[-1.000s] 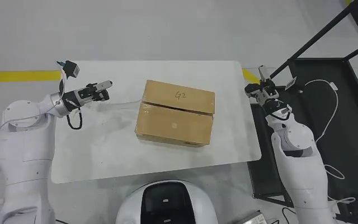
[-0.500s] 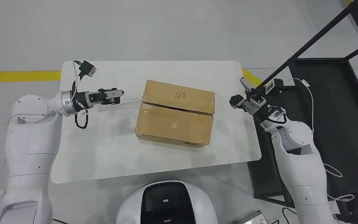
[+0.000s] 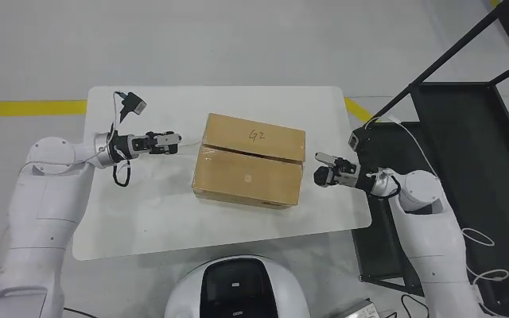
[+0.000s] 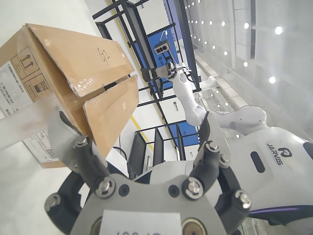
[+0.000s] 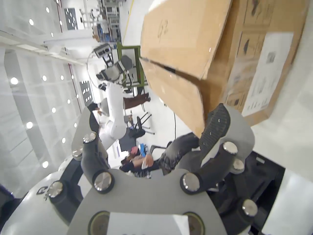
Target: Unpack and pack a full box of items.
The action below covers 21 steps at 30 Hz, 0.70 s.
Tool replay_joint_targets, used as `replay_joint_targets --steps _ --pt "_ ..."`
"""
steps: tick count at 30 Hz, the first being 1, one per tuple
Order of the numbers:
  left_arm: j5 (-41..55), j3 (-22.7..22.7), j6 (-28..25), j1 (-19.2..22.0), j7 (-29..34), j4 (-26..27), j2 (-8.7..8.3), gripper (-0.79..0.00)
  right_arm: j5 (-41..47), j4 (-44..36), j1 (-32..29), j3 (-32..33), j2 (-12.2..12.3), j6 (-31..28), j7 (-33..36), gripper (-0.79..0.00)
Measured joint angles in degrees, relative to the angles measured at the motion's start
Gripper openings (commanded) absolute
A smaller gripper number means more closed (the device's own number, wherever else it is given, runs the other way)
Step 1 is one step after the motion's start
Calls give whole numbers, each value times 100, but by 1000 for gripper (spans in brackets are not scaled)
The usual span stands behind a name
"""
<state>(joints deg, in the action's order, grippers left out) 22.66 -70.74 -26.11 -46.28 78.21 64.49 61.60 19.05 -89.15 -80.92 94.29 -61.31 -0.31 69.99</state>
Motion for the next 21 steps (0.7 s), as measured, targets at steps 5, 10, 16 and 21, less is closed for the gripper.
replay_joint_targets --steps 5,10,16,21 --pt "346 149 -90 99 -91 -175 -74 0 213 151 55 -166 -7 -100 55 0" --pt "346 152 -92 100 -94 -179 -74 0 214 152 54 -162 -8 -101 51 0" --pt "346 151 -91 100 -93 -179 -74 0 213 151 54 -162 -7 -101 51 0" --pt "298 183 -42 -10 -162 11 -78 0 192 150 45 -222 -13 -156 -39 0"
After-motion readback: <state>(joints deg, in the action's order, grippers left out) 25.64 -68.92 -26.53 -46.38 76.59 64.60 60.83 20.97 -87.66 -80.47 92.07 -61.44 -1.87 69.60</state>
